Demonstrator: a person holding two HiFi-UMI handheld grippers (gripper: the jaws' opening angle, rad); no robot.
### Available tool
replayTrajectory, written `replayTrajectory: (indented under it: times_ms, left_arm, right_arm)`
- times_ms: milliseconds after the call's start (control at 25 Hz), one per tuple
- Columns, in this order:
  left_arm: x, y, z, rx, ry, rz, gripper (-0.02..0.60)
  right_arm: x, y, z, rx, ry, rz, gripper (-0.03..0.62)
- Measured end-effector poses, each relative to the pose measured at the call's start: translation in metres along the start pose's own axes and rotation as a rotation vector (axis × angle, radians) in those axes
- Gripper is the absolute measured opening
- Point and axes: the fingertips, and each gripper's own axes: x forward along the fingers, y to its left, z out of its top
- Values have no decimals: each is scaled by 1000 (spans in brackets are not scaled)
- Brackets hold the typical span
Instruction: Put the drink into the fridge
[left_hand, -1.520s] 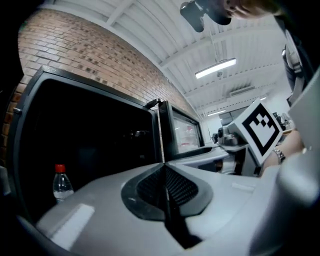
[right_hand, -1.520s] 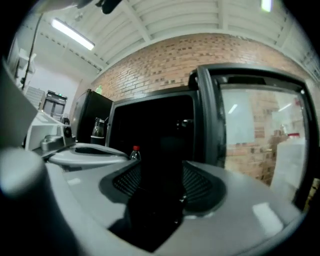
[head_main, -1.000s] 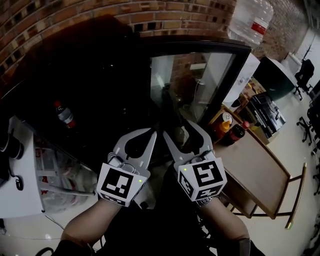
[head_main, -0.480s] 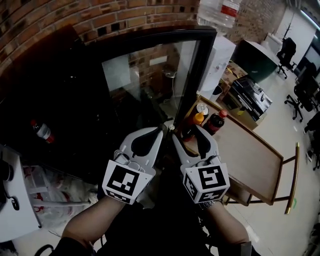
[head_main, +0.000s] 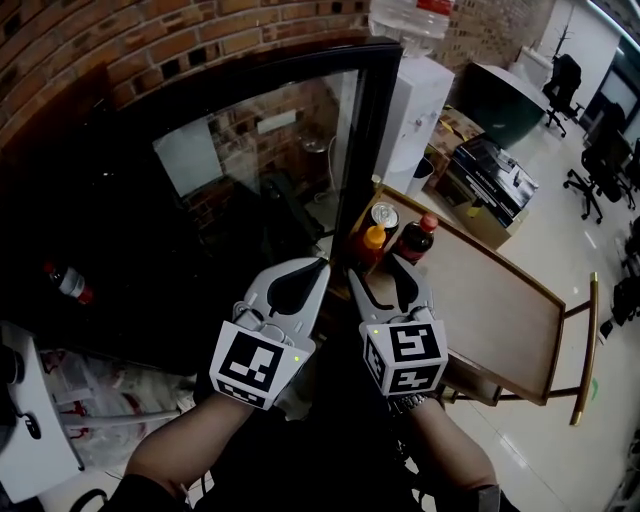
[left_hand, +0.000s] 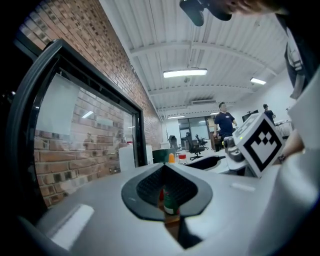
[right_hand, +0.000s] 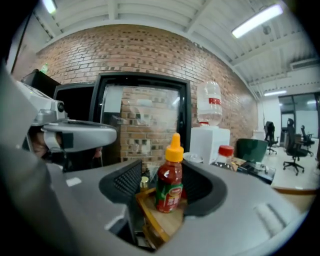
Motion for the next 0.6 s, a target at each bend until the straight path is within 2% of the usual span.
replayTrajectory:
  times_ms: [600]
  left_arm:
    - [30,11,-13,-69,33,-5,3]
  right_arm:
    - [46,-17,-36,64,111,9,270]
